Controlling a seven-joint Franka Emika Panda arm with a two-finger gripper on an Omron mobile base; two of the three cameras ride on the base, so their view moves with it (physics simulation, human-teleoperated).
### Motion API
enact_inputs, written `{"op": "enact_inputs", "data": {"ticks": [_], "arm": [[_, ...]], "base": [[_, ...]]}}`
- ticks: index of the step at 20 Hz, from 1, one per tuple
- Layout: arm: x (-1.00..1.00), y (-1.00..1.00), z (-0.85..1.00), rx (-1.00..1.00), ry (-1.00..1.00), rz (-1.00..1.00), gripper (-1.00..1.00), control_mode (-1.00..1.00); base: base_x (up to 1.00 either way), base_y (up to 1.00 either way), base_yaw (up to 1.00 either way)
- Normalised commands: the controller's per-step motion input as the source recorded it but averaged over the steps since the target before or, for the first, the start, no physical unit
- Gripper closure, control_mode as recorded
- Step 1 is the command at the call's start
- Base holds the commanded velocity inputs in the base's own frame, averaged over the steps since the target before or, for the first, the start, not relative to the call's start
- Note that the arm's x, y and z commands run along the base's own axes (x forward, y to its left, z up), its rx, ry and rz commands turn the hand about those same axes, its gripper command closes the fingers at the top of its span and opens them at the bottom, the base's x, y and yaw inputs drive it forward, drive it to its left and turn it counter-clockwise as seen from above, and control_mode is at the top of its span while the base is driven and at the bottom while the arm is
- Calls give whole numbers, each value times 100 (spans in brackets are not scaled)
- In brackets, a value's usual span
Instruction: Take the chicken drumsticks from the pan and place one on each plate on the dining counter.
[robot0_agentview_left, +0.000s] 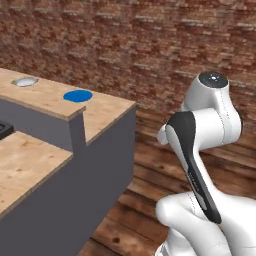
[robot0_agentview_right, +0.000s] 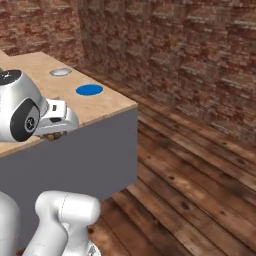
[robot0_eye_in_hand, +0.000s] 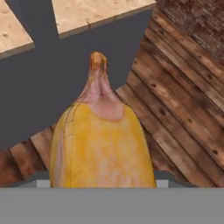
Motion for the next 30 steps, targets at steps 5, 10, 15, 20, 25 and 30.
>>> {"op": "enact_inputs", "data": {"ticks": [5,10,15,20,25,30], "arm": [[0,0,0,0,0,0,100,100],[0,0,0,0,0,0,100,100],[0,0,0,0,0,0,100,100],[0,0,0,0,0,0,100,100],[0,0,0,0,0,0,100,100],[0,0,0,0,0,0,100,100]], "base": [[100,-100,32],[100,-100,33],[100,-100,33],[100,-100,37],[100,-100,42],[100,-100,45]]}}
